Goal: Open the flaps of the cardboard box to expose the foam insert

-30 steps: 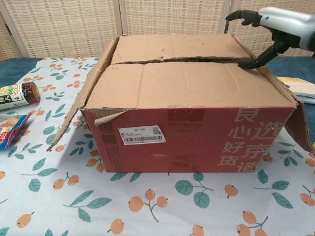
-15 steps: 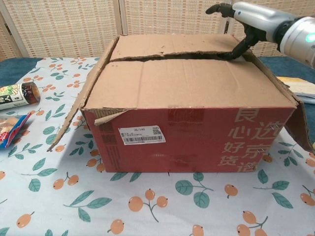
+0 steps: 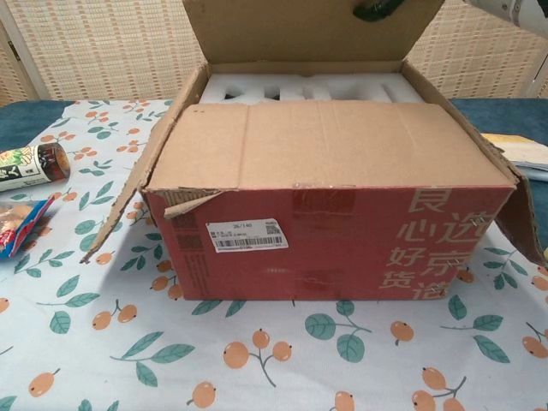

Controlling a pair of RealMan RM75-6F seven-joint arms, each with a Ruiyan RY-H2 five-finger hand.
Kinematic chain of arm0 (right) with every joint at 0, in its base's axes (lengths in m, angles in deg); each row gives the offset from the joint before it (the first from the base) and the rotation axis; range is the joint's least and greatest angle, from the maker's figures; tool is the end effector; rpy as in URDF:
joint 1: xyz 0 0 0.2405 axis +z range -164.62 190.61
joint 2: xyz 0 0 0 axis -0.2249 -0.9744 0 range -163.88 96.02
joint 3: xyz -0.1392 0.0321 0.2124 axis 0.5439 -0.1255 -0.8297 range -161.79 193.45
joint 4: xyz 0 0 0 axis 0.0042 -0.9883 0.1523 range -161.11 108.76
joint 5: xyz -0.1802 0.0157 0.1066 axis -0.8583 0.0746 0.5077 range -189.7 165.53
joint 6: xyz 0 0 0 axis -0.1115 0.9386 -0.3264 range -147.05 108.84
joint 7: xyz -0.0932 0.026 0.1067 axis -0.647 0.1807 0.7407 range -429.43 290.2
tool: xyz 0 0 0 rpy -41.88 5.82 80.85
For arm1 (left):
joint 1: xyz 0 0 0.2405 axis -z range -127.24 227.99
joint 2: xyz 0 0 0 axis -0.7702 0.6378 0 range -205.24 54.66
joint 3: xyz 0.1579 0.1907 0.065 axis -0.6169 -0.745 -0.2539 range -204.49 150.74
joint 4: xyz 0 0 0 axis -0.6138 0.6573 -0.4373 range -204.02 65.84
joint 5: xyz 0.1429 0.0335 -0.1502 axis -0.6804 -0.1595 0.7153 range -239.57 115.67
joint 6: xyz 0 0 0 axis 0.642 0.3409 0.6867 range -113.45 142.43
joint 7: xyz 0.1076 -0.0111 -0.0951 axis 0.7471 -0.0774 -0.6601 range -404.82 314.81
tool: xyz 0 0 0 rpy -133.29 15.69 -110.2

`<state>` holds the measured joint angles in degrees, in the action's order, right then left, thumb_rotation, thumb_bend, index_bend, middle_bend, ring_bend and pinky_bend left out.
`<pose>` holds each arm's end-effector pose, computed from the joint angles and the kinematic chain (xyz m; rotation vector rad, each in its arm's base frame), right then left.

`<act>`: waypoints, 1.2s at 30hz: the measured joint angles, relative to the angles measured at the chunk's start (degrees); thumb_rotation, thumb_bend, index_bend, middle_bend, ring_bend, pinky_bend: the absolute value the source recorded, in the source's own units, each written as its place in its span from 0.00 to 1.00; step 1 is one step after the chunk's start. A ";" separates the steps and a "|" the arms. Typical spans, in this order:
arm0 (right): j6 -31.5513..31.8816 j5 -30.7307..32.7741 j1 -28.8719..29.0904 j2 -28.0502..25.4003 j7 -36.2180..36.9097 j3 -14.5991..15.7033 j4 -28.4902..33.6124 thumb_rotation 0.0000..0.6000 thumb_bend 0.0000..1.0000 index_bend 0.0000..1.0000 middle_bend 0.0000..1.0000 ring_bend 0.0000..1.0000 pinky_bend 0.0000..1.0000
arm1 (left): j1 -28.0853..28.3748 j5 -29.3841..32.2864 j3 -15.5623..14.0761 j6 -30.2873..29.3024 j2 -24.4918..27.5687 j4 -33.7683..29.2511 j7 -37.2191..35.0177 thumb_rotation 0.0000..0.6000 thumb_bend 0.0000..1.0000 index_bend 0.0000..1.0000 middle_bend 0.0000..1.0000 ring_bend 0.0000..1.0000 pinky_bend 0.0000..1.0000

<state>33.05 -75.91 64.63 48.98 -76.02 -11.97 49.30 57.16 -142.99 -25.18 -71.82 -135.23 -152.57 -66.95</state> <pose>-0.0769 -0.4502 0.0921 1.5874 -0.8502 1.2973 -0.3479 0.1908 0.2096 -1.2417 -1.0027 -1.0299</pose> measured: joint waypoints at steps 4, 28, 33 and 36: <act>-1.20 0.32 2.64 0.29 0.52 -0.93 -5.51 1.00 0.38 0.00 0.00 0.00 0.00 | 0.04 1.60 1.05 1.81 -0.39 2.01 -2.27 1.00 0.48 0.00 0.00 0.00 0.00; -12.45 -5.80 7.05 -3.06 25.80 3.89 -22.10 1.00 0.38 0.00 0.00 0.00 0.00 | 1.85 7.52 4.78 11.95 -2.49 8.08 -2.94 1.00 0.48 0.00 0.00 0.00 0.00; -18.05 -8.10 4.45 -13.89 35.79 4.96 -3.60 1.00 0.38 0.00 0.00 0.00 0.06 | 1.89 7.50 4.98 12.62 -2.71 8.52 -2.82 1.00 0.48 0.00 0.00 0.00 0.00; -21.55 -10.74 3.12 -19.18 43.54 5.73 3.23 1.00 0.38 0.00 0.00 0.00 0.18 | 1.78 7.66 5.26 12.70 -2.77 8.65 -2.98 1.00 0.48 0.00 0.00 0.00 0.00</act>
<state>11.50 -86.65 67.75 29.80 -32.48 -6.24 52.53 58.94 -135.33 -19.93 -59.13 -138.00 -143.93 -69.92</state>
